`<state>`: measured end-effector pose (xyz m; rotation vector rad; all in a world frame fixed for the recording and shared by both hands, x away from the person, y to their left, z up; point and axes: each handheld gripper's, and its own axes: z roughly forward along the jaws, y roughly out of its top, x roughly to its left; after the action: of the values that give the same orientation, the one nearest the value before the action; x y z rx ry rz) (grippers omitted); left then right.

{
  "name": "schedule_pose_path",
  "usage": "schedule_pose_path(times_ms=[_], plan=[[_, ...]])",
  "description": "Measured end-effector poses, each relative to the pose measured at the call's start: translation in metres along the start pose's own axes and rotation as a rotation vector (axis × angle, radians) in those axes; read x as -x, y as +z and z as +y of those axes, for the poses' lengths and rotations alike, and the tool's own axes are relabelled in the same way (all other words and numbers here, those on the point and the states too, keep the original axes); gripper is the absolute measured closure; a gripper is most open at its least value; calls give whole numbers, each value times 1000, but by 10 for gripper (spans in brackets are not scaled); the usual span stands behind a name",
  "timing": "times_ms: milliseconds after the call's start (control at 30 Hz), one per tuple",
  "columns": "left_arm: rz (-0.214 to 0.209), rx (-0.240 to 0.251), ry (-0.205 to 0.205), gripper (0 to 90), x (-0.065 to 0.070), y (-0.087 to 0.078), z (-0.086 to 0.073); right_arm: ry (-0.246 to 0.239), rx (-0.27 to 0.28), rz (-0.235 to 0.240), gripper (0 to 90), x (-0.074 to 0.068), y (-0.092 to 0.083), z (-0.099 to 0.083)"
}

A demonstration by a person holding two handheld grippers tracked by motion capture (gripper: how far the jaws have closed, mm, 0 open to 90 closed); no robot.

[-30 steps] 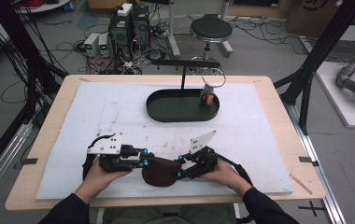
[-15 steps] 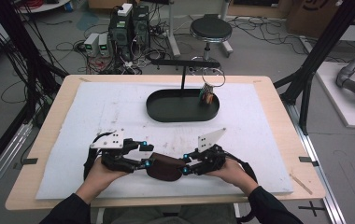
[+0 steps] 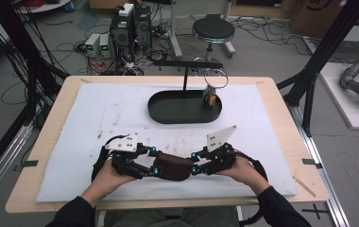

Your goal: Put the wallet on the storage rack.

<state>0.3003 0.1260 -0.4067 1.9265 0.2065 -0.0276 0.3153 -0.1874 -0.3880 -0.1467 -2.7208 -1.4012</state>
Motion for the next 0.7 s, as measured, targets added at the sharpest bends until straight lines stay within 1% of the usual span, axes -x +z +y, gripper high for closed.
schedule_pose_path(times_ms=[33,100,133,200,267,333,367,400,433,500,533,567,600,633,700], plan=[[5,9,5,580,1,1,0,-5,-2,-2,695,0,0,0],[-13,27,-4,624,-1,-1,-1,0,-1,-14,689,1,-3,0],[-20,43,-12,634,-1,-1,-1,-3,5,-10,684,1,-3,0],[-29,74,-16,650,-2,-3,-2,4,31,-12,656,1,-5,1],[-23,102,-19,659,-3,-5,-3,25,71,-13,594,2,-8,1],[-22,146,-34,662,-5,-9,-5,48,125,-19,562,5,-13,0],[-22,172,-40,663,-5,-10,-6,63,144,-17,532,6,-15,-1],[-22,198,-45,663,-6,-11,-6,78,162,-22,526,7,-16,-1],[-22,217,-51,663,-6,-11,-6,88,177,-14,527,8,-17,-2],[-31,244,-53,663,-6,-10,-6,92,190,-1,524,9,-16,-2],[-32,247,-49,662,-6,-8,-5,96,195,2,564,8,-15,-1],[-37,246,-50,662,-5,-7,-5,91,198,5,646,7,-14,-1],[-38,252,-55,659,-5,-7,-6,75,196,-7,662,6,-14,0],[-44,250,-67,653,-5,-6,-6,71,201,-7,679,6,-15,0],[-37,236,-57,628,-4,-6,-4,72,202,8,698,6,-16,-1]])
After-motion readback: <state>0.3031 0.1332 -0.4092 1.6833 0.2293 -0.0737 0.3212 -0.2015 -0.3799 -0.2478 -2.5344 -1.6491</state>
